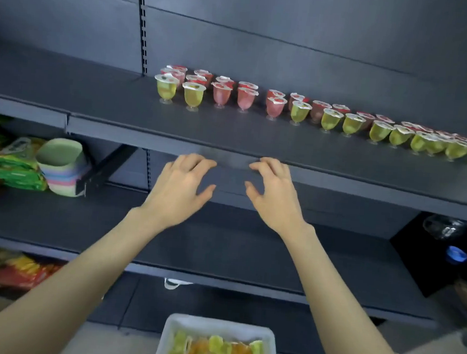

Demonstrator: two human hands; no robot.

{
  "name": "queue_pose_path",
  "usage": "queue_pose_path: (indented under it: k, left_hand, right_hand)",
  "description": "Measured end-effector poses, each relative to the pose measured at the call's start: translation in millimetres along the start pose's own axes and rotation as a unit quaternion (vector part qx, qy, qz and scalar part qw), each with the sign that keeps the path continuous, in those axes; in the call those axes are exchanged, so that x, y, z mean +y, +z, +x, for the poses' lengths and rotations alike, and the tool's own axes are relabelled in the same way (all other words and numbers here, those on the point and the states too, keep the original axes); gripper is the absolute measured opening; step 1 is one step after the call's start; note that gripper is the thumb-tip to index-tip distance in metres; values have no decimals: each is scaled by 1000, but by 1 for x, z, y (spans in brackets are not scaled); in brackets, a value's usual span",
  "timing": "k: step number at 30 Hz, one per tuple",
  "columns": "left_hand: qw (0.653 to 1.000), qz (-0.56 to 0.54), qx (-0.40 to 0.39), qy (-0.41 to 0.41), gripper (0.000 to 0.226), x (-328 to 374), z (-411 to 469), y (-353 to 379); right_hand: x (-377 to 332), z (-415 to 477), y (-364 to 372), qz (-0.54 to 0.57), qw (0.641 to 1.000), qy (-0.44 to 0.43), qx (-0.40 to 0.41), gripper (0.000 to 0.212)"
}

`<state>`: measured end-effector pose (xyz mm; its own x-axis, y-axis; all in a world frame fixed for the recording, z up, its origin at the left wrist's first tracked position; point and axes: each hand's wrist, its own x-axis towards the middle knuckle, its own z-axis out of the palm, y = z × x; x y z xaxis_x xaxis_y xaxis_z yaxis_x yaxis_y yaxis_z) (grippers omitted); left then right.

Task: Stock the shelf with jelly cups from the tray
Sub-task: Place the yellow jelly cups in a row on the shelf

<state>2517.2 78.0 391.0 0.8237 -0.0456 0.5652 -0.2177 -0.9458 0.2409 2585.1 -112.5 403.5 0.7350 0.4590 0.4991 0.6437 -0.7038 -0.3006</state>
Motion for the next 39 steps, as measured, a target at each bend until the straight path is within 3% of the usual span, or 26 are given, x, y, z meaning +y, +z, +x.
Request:
queue_pose_path:
  k: [3,7,11,15,22,27,31,35,39]
  left_hand:
    - [999,-6,-26,-25,39,26,-46,38]
    - [986,-38,-115,-117,38,48,-105,92]
    - [943,-72,-227,-233,36,60,-163,153]
    - [886,-78,-348,-296,37,60,-223,221]
    - [805,-113,-461,-356,38,33,-329,344]
    - [762,-150,-478,-410,40,14,-400,426]
    - [746,-183,-462,-444,45,9,-439,472]
    - [761,-190,-413,-462,49,9,-463,496]
    - [801,-148,-394,-427,50,10,-472,509]
  right_hand:
    - [25,-54,14,18,1000,3,11,31]
    - [54,-125,52,62,990,62,-113,31]
    - [85,-195,111,96,957,138,-236,32]
    - [113,-261,179,101,914,185,-345,31]
    - [159,-367,303,120,853,271,-430,26]
    - [183,-425,384,130,819,326,-454,30]
    - [193,-450,435,112,824,324,-451,46]
    - [199,-463,466,109,850,294,-423,58]
    - [207,-474,488,77,883,271,-375,55]
